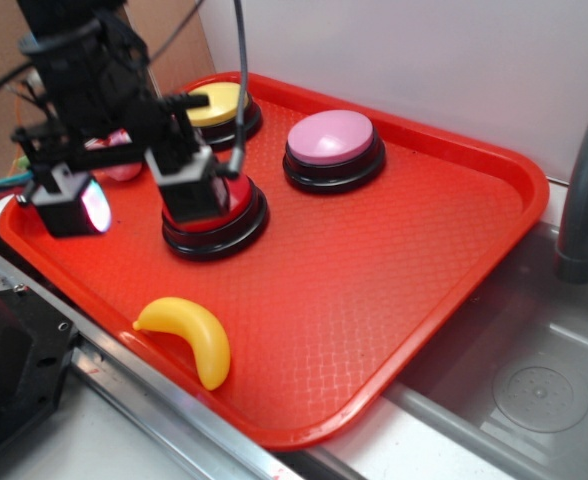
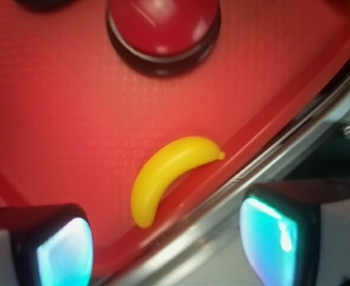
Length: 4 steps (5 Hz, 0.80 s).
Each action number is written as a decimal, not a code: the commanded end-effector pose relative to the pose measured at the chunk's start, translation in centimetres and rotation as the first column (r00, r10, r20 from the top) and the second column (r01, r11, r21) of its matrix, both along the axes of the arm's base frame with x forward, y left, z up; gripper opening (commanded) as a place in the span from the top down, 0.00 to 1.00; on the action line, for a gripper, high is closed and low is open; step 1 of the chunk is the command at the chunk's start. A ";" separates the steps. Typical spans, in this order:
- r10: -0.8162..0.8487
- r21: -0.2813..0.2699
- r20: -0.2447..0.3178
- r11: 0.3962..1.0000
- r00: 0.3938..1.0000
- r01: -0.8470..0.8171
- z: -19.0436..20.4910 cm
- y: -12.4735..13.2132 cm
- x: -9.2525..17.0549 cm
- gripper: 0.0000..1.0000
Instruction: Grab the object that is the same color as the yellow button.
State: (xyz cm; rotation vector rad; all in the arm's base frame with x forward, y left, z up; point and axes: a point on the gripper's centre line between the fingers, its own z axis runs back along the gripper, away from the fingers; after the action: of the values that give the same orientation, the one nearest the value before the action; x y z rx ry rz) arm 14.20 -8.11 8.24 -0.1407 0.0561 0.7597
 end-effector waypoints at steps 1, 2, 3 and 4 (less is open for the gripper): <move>0.008 0.061 0.026 0.998 1.000 -0.009 -5.0 -2.8 0.6 0.00; -0.018 0.082 0.004 0.996 1.000 0.018 -6.6 -3.1 0.6 0.00; -0.020 0.102 0.001 0.995 1.000 0.020 -7.7 -3.0 0.9 0.00; -0.035 0.123 0.013 0.992 0.999 0.033 -8.2 -2.9 1.3 0.00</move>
State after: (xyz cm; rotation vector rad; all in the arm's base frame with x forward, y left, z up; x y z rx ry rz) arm 15.35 -10.97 -0.06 -0.0223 0.0018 0.7212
